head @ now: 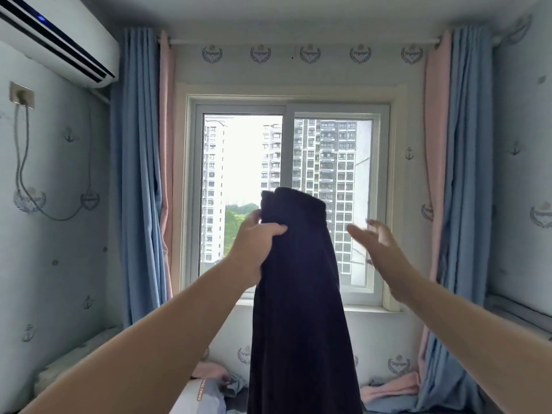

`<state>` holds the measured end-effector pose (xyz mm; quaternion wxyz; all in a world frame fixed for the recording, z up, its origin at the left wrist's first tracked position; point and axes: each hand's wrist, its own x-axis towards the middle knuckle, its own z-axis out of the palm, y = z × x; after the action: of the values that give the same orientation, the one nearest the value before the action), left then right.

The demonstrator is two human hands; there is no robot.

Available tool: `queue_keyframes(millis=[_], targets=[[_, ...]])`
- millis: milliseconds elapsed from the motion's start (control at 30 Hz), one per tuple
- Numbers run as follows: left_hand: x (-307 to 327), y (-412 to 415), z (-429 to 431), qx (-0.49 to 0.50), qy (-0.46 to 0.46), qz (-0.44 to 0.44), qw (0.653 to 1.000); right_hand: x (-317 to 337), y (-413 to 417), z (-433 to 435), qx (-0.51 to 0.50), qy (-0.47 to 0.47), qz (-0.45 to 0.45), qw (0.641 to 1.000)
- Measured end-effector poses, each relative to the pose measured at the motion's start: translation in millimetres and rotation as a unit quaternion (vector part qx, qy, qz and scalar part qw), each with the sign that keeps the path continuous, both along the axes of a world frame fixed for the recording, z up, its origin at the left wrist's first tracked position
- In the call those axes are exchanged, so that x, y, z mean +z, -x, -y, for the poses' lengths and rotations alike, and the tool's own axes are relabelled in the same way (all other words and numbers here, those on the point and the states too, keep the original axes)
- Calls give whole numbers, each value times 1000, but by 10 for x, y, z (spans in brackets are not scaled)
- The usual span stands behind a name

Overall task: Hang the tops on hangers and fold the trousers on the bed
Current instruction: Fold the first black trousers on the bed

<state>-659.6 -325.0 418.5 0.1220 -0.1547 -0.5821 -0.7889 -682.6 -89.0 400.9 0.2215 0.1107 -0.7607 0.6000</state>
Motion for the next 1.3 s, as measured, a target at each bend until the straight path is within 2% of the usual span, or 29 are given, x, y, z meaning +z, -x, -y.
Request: queue_keyframes(millis=[67,133,200,267,367,467,633,900,1133,1300], targets=[[73,-11,142,-38,-9,3,999,-291,78,-1,84,38,103,990],[120,3,265,-68,-3,11,998,-447,130,81,234,67,204,948],[124,52,393,-86,10,22,996,-459,110,245,298,98,242,918],[122,72,550,-83,25,27,996,-369,46,406,273,112,234,926],[131,-19,808,-42,54,13,998,-158,-73,569,194,134,150,960],[190,-237,995,36,122,-40,991,83,-313,729,131,98,74,984],[313,-773,1191,145,179,-123,965,304,-858,1011,74,53,21,996],[141,-2020,1442,171,191,-161,953,182,-2144,1149,76,44,-21,996],[-39,-3115,1530,156,202,-140,957,-52,-3166,1175,93,47,-16,994],[19,-3587,1689,158,226,-133,952,-66,-3640,1288,108,47,-17,993]])
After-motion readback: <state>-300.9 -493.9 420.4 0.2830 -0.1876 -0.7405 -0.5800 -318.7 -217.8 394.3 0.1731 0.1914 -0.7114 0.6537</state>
